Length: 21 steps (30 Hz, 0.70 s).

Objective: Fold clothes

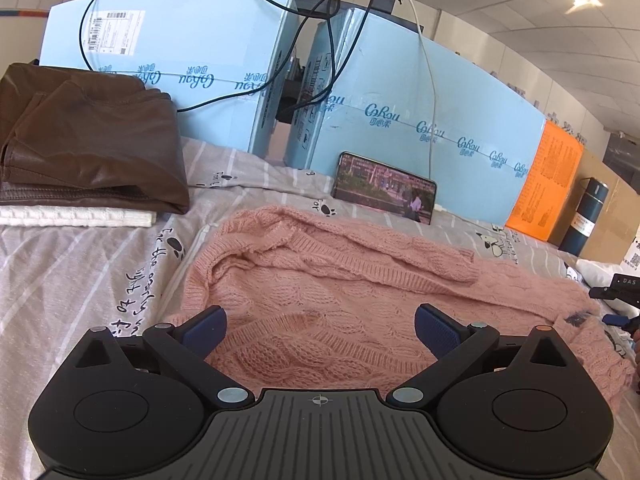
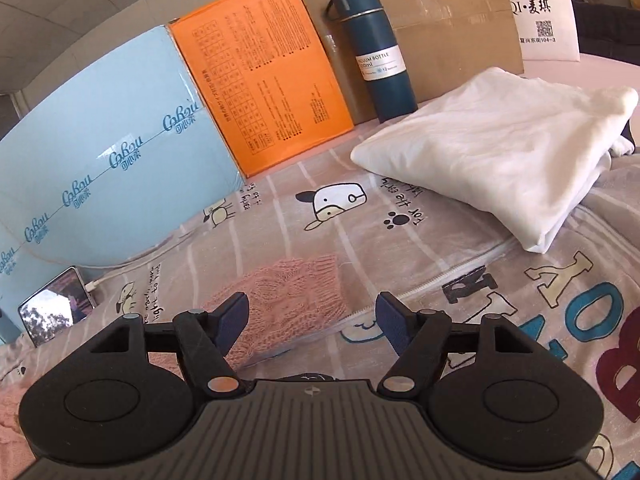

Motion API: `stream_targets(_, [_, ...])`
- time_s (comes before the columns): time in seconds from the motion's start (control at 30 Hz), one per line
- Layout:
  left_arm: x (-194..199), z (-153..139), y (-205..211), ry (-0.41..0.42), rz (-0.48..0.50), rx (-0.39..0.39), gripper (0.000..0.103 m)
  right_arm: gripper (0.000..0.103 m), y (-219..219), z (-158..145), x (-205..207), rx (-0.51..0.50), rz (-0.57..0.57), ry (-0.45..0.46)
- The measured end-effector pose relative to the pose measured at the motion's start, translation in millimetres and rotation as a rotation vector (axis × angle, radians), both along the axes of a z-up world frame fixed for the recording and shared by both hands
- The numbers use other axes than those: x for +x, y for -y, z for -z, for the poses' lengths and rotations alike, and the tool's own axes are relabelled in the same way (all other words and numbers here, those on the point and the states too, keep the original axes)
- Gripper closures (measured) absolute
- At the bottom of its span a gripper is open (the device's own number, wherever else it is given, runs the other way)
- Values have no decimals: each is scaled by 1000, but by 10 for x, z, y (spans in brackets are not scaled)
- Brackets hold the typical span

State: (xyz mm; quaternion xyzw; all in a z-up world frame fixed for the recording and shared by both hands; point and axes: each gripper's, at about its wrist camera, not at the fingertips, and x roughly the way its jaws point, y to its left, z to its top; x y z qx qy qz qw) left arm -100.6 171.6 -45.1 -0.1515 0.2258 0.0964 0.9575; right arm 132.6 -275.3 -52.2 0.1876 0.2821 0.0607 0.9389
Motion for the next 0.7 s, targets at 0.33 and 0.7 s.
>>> stream_targets(0.33, [-11,-19,11,7,0,2,1,88,-266,-62,90,29,-146,28])
stream_targets(0.7, [-44,-31,3,17,-9,3,1,88,-993,-602,-188,178,-516,129])
